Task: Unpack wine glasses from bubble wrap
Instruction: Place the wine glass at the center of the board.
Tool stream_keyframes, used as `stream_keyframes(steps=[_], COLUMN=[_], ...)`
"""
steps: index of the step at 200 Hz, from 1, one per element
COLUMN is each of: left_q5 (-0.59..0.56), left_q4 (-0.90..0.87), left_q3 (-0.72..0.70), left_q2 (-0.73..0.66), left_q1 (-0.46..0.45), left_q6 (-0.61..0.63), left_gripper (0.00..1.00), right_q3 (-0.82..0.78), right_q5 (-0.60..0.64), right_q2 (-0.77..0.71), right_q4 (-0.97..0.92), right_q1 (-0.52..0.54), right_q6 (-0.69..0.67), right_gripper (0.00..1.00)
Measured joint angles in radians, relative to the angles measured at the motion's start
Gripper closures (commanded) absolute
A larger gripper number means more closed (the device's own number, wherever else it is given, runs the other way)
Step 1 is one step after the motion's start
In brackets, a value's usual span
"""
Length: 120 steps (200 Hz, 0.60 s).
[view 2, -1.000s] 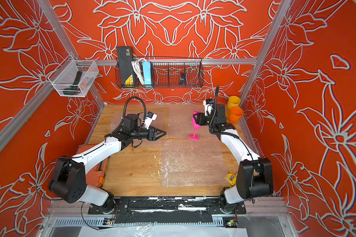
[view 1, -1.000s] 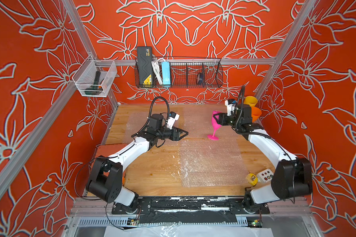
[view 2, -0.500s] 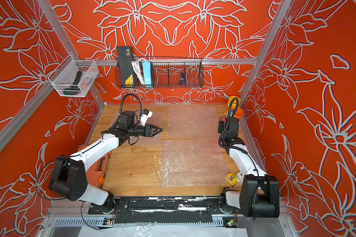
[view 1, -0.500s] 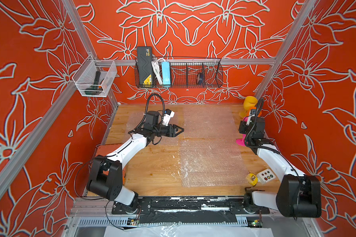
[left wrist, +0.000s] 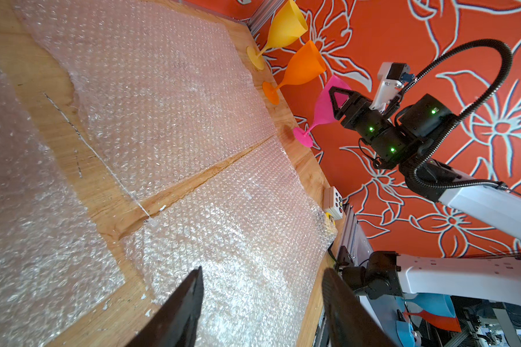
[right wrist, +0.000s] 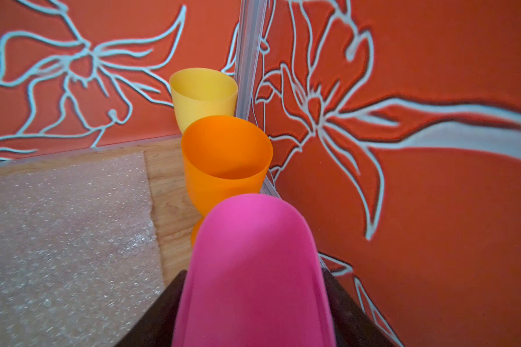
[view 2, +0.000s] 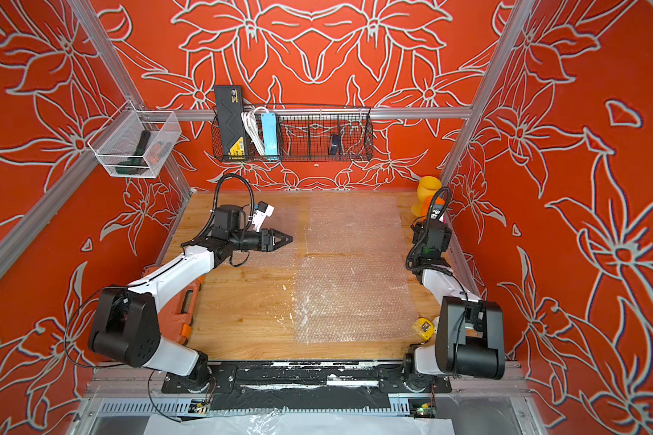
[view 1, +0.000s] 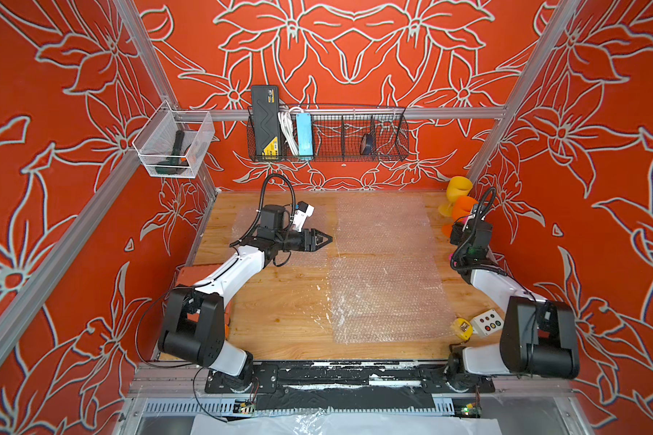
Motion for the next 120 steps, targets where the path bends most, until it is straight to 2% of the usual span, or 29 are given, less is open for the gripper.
stream_keyframes(steps=[94, 120], left_q5=[0.006, 0.007], left_q4=[0.001, 0.001], left_q3=[0.0, -0.002], left_q2=[0.0, 0.0], left_q1=[0.0, 0.0], left_q6=[-0.005, -0.005], left_gripper=[0.38, 0.38], right_q3=[-0.081, -0.076], right_q5=[-0.021, -0.034], right_q2=[0.01, 0.018], right_q4=[0.067, 0.066], right_q1=[-0.043, -0.043], right_q6=[0.04, 0.041], right_gripper=[0.33, 0.28])
